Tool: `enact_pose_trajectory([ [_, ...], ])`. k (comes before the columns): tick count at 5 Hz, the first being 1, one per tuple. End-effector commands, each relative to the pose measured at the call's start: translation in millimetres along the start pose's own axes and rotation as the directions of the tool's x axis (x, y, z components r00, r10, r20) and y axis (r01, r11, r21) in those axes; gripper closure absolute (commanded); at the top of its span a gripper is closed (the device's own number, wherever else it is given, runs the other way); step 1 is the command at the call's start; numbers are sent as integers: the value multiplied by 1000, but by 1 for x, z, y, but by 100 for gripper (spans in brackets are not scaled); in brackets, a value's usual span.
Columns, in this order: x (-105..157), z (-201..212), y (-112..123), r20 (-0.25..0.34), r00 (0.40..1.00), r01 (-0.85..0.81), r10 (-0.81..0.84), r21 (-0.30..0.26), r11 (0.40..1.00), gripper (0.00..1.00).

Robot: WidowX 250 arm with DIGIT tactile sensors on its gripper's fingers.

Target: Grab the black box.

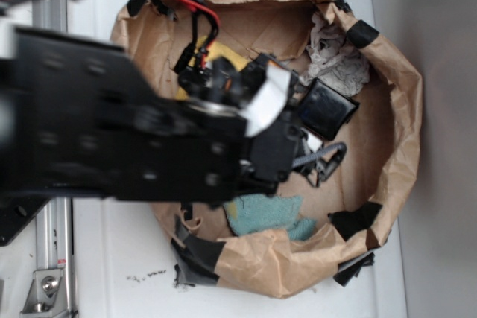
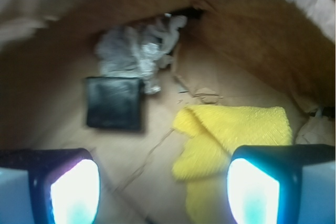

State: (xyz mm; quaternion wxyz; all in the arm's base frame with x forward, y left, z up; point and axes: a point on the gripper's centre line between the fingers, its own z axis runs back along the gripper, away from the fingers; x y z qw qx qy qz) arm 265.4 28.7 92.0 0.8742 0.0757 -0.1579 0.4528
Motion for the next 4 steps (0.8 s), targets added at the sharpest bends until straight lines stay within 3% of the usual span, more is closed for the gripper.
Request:
enact_pose_trajectory([
  [1,21,-15,-10,72,997,40,-38,-27,999,0],
  [2,34,-23,-20,88,995,42,-39,-28,999,0],
  [3,49,-30,-16,78,997,4,-1,-33,999,0],
  [4,52,-46,-29,55,998,17,-16,-16,1000,0],
])
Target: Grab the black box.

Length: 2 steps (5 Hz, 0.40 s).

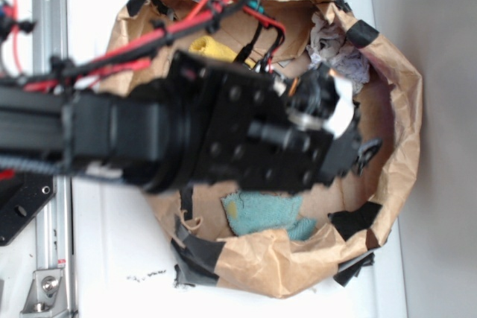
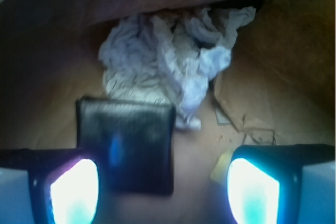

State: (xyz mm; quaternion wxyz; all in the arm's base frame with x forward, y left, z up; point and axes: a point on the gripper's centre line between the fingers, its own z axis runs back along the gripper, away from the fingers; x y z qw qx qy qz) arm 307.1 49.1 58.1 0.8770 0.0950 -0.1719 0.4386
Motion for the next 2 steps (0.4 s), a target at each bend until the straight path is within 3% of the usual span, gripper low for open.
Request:
enact_pose_trajectory([
  [1,19,-35,-11,-41,999,-15,17,45,999,0],
  [2,9,-53,-17,-94,995,34,-29,56,998,0],
])
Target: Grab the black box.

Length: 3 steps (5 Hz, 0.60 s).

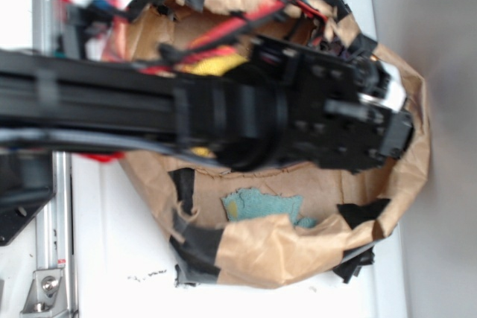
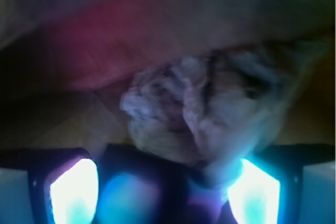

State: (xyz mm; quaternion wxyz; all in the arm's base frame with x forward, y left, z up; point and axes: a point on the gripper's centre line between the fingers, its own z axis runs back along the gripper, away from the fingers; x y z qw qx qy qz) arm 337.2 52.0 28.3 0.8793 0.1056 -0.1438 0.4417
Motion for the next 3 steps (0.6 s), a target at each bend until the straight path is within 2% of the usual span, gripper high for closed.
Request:
enact_pose_trajectory([
  [1,-16,2,2,-70,994,83,-86,-48,995,0],
  [2,-23,27,15,-46,992,110,-115,-109,988,100],
  [3,-11,73,40,16,969,246,-248,-203,948,100],
])
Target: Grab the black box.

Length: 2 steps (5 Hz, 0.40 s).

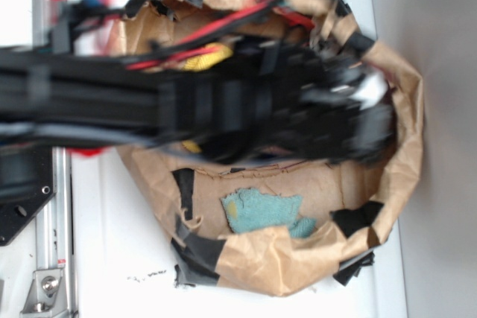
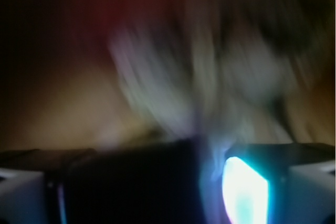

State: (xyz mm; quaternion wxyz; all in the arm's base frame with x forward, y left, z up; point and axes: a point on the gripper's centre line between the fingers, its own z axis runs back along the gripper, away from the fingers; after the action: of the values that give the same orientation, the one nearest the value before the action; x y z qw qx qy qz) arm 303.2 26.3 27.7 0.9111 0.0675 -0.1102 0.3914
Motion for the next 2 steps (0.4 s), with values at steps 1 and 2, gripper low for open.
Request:
enact_pose_trajectory([
  [1,33,108,57,128,949,309,-287,-204,929,100],
  [2,46,145,73,179,881,471,-439,-231,851,100],
])
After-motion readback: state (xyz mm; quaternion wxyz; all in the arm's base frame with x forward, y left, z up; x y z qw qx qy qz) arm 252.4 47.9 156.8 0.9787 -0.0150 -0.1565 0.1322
